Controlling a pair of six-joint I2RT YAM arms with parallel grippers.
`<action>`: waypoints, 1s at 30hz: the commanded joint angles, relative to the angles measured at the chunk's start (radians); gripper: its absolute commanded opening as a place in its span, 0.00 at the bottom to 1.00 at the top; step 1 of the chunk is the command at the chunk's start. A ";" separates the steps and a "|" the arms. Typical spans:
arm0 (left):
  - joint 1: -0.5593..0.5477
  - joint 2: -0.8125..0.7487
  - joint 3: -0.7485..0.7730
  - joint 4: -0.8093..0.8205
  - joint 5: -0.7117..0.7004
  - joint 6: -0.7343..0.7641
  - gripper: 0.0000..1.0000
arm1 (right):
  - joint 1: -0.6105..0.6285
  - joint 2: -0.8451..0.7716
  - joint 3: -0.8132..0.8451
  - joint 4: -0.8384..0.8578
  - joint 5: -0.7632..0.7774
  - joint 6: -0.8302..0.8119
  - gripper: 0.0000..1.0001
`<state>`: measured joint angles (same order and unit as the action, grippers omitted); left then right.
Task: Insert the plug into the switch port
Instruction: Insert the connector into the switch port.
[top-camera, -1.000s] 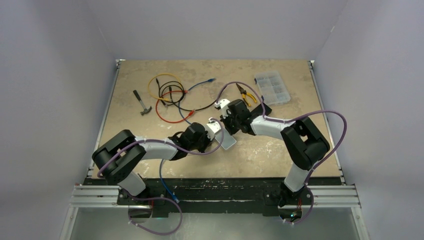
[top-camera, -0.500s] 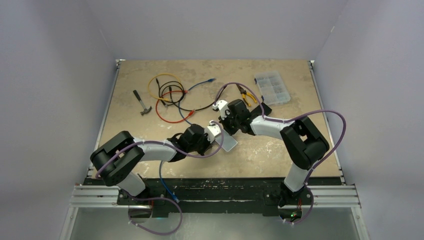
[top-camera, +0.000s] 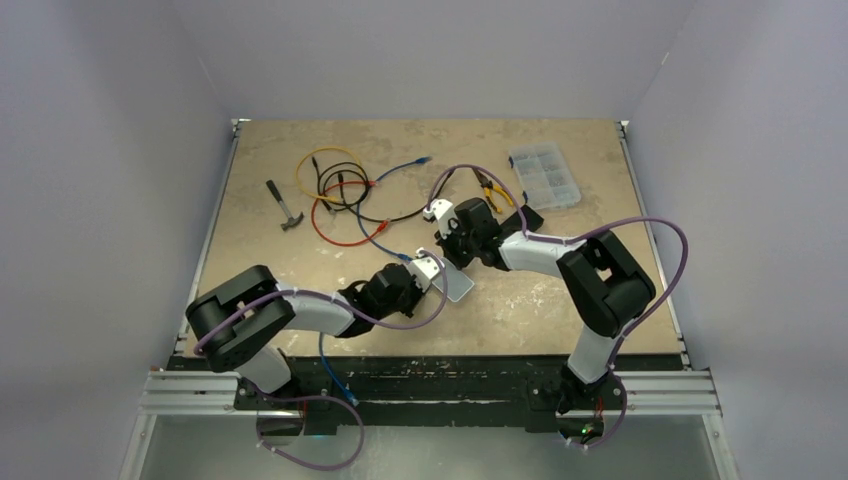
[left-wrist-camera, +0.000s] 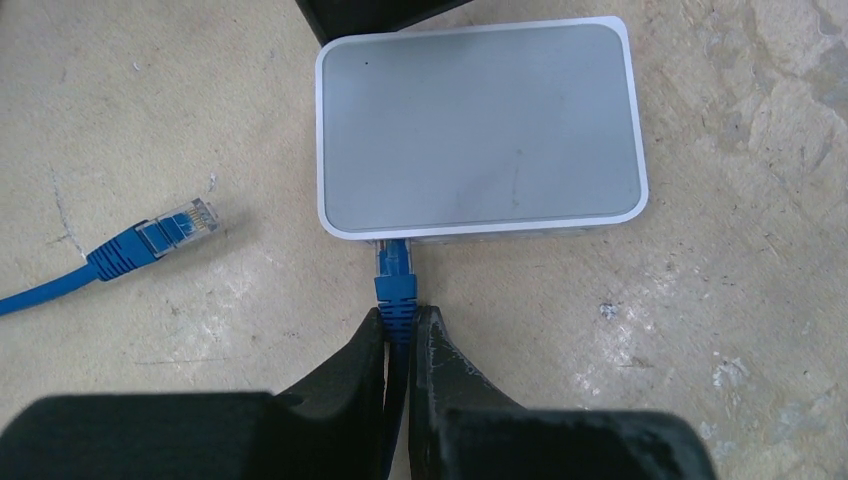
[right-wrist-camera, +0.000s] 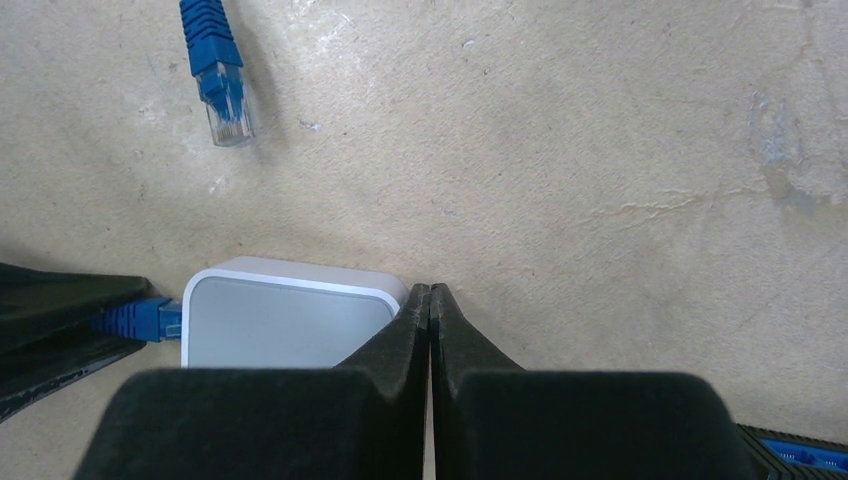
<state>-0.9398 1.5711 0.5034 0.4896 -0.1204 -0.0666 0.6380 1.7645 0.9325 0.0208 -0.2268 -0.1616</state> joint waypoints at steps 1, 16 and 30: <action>-0.033 0.039 0.015 0.367 -0.065 0.034 0.00 | 0.140 0.032 -0.012 -0.039 -0.419 0.106 0.00; -0.056 0.108 0.002 0.467 -0.142 0.020 0.00 | 0.145 0.026 -0.023 -0.039 -0.357 0.153 0.00; -0.056 0.090 -0.057 0.366 -0.225 -0.026 0.11 | -0.061 -0.214 -0.030 0.064 -0.127 0.335 0.18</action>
<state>-1.0004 1.6848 0.4534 0.8082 -0.3031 -0.0692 0.6044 1.6299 0.8875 0.0566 -0.4171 0.1089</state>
